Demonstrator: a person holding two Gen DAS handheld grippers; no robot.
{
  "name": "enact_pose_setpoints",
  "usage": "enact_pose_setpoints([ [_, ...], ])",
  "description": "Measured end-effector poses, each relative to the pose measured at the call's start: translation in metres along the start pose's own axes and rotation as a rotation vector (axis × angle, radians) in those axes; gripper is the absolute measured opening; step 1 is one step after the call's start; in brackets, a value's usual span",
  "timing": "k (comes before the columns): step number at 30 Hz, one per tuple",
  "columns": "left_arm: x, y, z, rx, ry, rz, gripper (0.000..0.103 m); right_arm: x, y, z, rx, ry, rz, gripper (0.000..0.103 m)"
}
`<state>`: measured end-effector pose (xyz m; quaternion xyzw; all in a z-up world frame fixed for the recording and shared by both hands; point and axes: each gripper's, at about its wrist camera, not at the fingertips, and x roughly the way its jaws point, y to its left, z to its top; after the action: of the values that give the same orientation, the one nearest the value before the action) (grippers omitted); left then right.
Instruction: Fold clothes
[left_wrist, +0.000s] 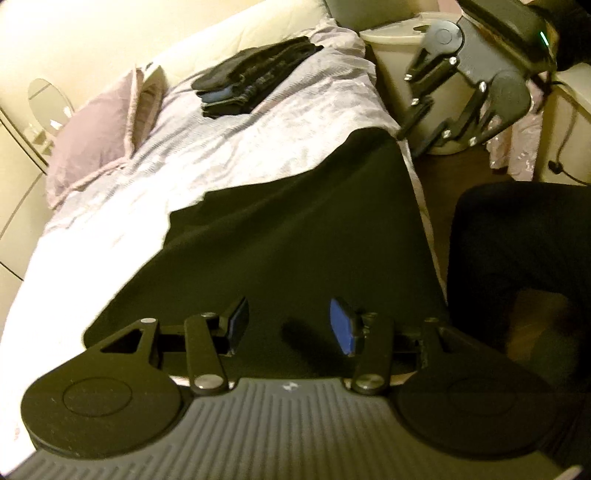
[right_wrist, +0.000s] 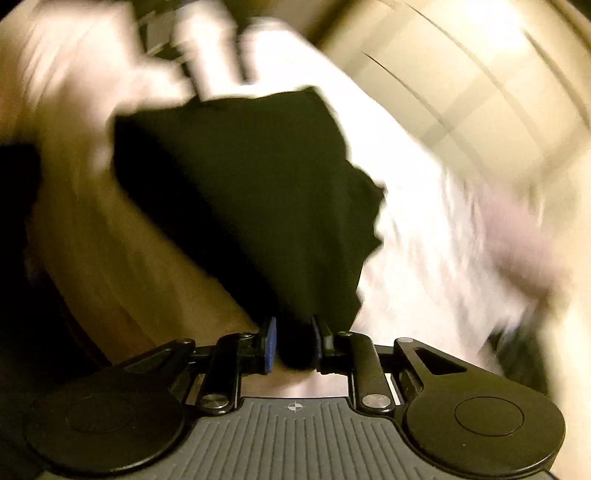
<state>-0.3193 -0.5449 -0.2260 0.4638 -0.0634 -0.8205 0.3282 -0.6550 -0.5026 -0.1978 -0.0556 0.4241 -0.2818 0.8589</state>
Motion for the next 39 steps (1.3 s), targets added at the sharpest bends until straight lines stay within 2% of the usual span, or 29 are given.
enact_pose_setpoints([
  [2, -0.003, 0.002, 0.002, 0.006, -0.003, 0.021, 0.045, -0.01, -0.023, -0.001, 0.264, 0.008, 0.083, 0.052],
  [3, -0.004, 0.003, 0.003, 0.009, -0.006, 0.03, 0.045, -0.014, -0.035, -0.006, 0.396, -0.004, 0.123, 0.056],
  [6, 0.0, 0.007, 0.009, 0.016, -0.014, 0.05, 0.045, -0.019, -0.062, -0.02, 0.784, -0.055, 0.254, 0.057],
  [8, 0.005, 0.007, 0.014, 0.016, -0.025, 0.046, 0.045, -0.021, -0.068, -0.035, 0.988, -0.079, 0.31, 0.057],
  [12, 0.02, 0.005, 0.022, 0.035, -0.034, 0.025, 0.045, 0.023, -0.096, -0.048, 1.352, -0.109, 0.456, 0.058],
  [14, 0.031, 0.005, 0.022, 0.047, -0.024, 0.014, 0.045, 0.032, -0.1, -0.061, 1.511, -0.141, 0.521, 0.057],
  [16, 0.042, 0.008, 0.02, 0.05, -0.007, 0.004, 0.045, 0.038, -0.104, -0.063, 1.56, -0.175, 0.525, 0.057],
  [17, 0.048, 0.009, 0.019, 0.05, 0.004, -0.001, 0.045, 0.042, -0.107, -0.063, 1.578, -0.193, 0.524, 0.048],
  [19, 0.058, 0.013, 0.016, 0.046, 0.023, -0.004, 0.045, 0.046, -0.111, -0.064, 1.594, -0.215, 0.51, 0.012],
  [21, 0.06, 0.017, 0.016, 0.033, 0.006, -0.001, 0.045, 0.038, -0.12, -0.061, 1.558, -0.239, 0.502, 0.011],
  [23, 0.063, 0.021, 0.017, 0.018, -0.01, 0.001, 0.045, 0.019, -0.133, -0.051, 1.484, -0.315, 0.49, 0.01],
  [25, 0.065, 0.027, 0.019, -0.01, -0.024, -0.002, 0.045, 0.007, -0.14, -0.05, 1.463, -0.356, 0.462, 0.01],
  [28, 0.079, 0.029, 0.02, 0.009, 0.014, -0.009, 0.045, 0.024, -0.138, -0.072, 1.534, -0.267, 0.43, 0.01],
  [30, 0.085, 0.031, 0.017, 0.012, 0.034, -0.018, 0.046, 0.043, -0.128, -0.09, 1.578, -0.19, 0.459, 0.011],
  [33, 0.085, 0.036, 0.013, -0.003, 0.048, -0.023, 0.046, 0.045, -0.125, -0.102, 1.6, -0.198, 0.487, 0.011],
  [36, 0.075, 0.039, 0.01, 0.016, 0.056, 0.004, 0.046, 0.034, -0.129, -0.094, 1.536, -0.197, 0.44, 0.017],
  [37, 0.071, 0.04, 0.008, 0.025, 0.058, 0.016, 0.046, 0.027, -0.13, -0.091, 1.501, -0.191, 0.407, 0.021],
  [38, 0.066, 0.041, 0.006, 0.036, 0.06, 0.03, 0.046, 0.019, -0.13, -0.087, 1.465, -0.186, 0.373, 0.032],
  [39, 0.06, 0.042, 0.003, 0.047, 0.062, 0.045, 0.046, 0.012, -0.128, -0.084, 1.423, -0.178, 0.332, 0.037],
])
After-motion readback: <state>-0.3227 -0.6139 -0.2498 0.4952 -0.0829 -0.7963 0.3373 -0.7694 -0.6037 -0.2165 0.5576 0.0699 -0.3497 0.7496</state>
